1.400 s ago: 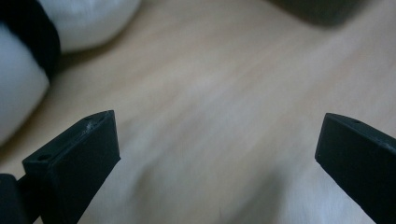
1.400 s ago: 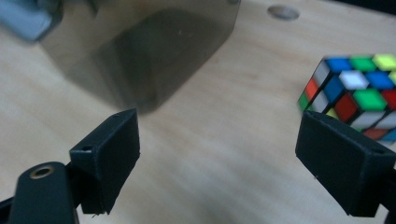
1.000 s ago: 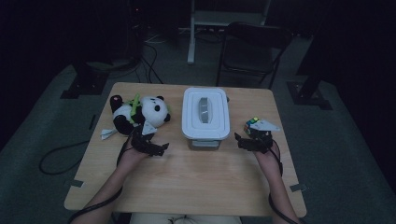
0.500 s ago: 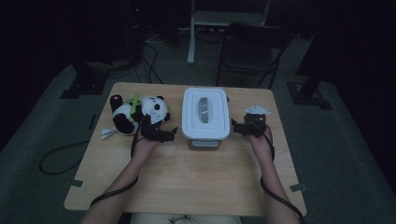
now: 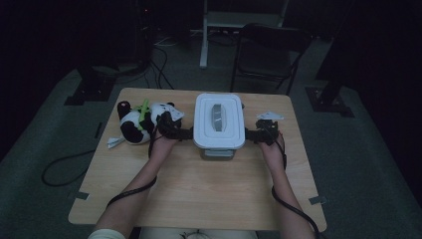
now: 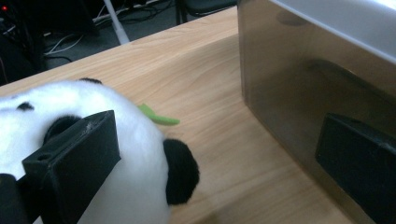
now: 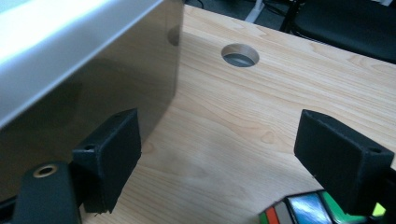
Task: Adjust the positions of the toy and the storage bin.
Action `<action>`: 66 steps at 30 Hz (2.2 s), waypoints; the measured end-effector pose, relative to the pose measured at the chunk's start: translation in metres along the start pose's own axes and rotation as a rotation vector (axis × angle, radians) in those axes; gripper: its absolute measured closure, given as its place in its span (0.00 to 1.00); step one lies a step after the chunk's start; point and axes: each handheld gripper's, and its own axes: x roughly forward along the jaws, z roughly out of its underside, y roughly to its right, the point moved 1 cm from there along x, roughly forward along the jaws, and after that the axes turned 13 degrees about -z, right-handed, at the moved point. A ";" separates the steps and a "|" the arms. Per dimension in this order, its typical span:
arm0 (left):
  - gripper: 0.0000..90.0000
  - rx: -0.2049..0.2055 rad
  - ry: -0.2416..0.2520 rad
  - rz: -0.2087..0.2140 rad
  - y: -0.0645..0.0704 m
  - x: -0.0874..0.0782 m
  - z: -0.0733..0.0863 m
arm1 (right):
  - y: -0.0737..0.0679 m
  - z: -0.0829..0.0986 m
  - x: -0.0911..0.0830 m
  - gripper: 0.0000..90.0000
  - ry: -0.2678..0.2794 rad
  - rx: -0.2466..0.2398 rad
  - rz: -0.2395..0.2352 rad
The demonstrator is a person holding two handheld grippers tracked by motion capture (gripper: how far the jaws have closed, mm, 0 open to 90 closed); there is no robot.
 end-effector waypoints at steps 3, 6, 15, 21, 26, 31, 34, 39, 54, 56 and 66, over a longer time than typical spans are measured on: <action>0.00 0.024 -0.003 0.023 0.003 0.003 -0.003 | -0.004 0.000 0.003 0.16 -0.013 -0.016 -0.020; 0.00 0.038 -0.009 0.019 0.005 0.003 -0.005 | -0.009 0.000 0.005 0.21 -0.022 -0.045 -0.036; 0.01 0.047 -0.007 0.033 0.007 -0.001 -0.004 | -0.011 0.005 0.002 0.24 0.009 -0.019 -0.059; 0.02 0.051 -0.008 0.039 0.009 -0.008 0.000 | -0.017 0.011 -0.004 0.25 0.022 -0.007 -0.074; 0.02 0.071 -0.011 0.040 0.011 -0.016 0.003 | -0.022 0.016 -0.011 0.25 0.023 -0.020 -0.080; 0.02 0.080 -0.012 0.043 0.013 -0.025 0.008 | -0.030 0.021 -0.018 0.25 0.028 -0.031 -0.090; 0.02 0.095 -0.013 0.047 0.014 -0.032 0.010 | -0.033 0.024 -0.022 0.25 0.030 -0.032 -0.099; 0.02 0.110 -0.009 0.048 0.017 -0.043 0.016 | -0.040 0.030 -0.029 0.25 0.033 -0.040 -0.104; 0.02 0.112 0.020 0.083 0.024 -0.080 0.033 | -0.064 0.054 -0.054 0.25 0.048 -0.053 -0.138; 0.02 0.124 0.032 0.082 0.025 -0.085 0.034 | -0.066 0.057 -0.058 0.25 0.048 -0.059 -0.135; 0.02 0.128 0.002 0.083 0.019 -0.073 0.043 | -0.064 0.066 -0.058 0.18 0.045 -0.067 -0.167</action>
